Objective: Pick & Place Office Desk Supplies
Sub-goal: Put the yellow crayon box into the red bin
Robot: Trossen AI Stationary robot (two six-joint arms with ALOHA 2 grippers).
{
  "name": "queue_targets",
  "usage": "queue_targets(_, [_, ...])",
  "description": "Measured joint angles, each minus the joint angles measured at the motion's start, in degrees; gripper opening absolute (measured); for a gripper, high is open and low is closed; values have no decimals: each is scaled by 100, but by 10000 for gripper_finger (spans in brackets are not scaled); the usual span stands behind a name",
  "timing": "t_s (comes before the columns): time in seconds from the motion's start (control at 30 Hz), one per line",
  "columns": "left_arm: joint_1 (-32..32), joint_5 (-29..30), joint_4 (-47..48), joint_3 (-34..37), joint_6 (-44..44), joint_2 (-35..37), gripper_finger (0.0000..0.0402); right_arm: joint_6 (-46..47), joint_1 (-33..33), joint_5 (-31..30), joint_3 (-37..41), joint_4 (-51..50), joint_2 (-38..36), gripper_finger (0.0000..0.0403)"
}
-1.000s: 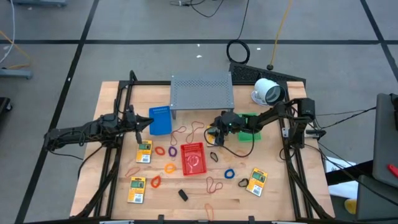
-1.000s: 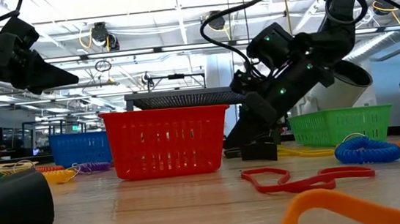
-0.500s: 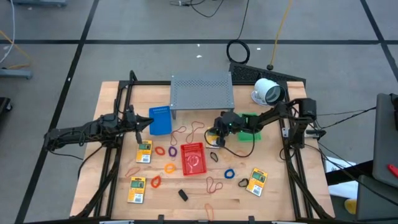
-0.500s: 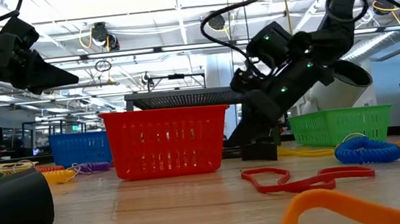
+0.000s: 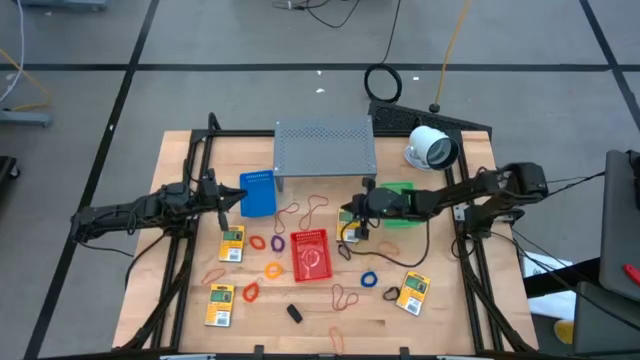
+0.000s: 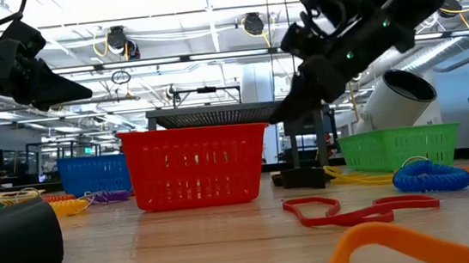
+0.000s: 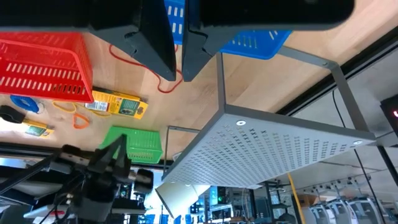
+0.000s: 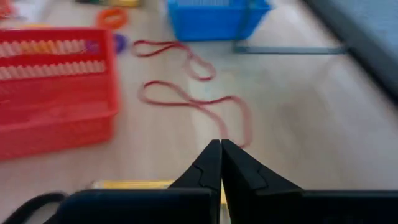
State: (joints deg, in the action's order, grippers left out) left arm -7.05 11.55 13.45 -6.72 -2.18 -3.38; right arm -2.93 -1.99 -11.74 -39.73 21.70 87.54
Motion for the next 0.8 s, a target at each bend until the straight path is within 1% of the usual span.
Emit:
queue_targets(0.07, [-2,0,-2,0,-58,2,35,39,-5,-181,3,-249,-26,0])
queue_targets(0.17, [-1,-2,0,0,-99,2,35,241,-66,-159,5,-393,17,3])
queue_targets(0.27, [-1,-4,0,0,-105,0,35,365,-134,-5,3,-417,67,27])
queue_targets(0.37, [-2,-8,7,0,-125,2,35,454,-144,-16,5,-437,62,72])
queue_targets(0.57, [-2,-33,5,0,-117,0,35,668,-208,-4,3,-532,60,179])
queue_targets(0.63, [0,-37,3,0,-115,1,35,679,-244,-35,3,-591,60,206])
queue_targets(0.7, [-2,-37,5,0,-113,0,35,679,-280,-47,3,-583,60,218])
queue_targets(0.73, [0,-37,5,0,-113,2,35,680,-292,-46,3,-574,60,217])
queue_targets(0.8, [0,-35,5,0,-113,2,35,701,-294,-46,3,-574,60,201])
